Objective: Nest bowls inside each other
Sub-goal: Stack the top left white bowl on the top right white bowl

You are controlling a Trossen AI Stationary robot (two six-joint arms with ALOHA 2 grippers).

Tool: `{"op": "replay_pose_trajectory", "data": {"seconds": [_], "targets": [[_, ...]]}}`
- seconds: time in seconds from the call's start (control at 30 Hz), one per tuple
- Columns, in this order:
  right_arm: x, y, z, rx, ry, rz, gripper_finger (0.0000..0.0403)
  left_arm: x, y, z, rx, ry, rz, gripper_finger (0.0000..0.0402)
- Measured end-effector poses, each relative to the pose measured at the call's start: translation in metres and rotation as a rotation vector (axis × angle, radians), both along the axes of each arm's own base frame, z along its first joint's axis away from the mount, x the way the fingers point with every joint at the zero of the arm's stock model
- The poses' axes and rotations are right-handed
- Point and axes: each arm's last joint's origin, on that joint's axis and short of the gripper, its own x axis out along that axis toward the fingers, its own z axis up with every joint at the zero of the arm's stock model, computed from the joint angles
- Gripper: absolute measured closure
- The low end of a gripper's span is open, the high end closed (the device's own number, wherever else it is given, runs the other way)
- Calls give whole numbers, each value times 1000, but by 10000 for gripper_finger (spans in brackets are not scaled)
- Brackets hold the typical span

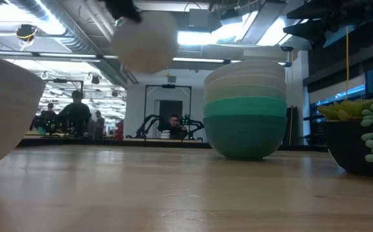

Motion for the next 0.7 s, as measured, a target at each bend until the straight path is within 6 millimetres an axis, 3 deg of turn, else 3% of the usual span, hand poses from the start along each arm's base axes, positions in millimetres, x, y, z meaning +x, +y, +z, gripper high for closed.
{"op": "replay_pose_trajectory", "data": {"seconds": [0.13, 0.23, 0.4, 0.7], "targets": [[0, 0, -1, 5, 14, 0, 210, 16, 10, 14, -3, -44, -3, 401], [0, 0, -3, 13, 30, 0, 210, 41, 12, 19, -6, -41, -60, 401], [-1, 0, -5, 23, 50, 0, 210, 84, 10, 27, -12, -3, -143, 401], [-2, 1, -14, 63, 138, 0, 210, 142, 3, 32, -15, 68, -232, 401]]}}
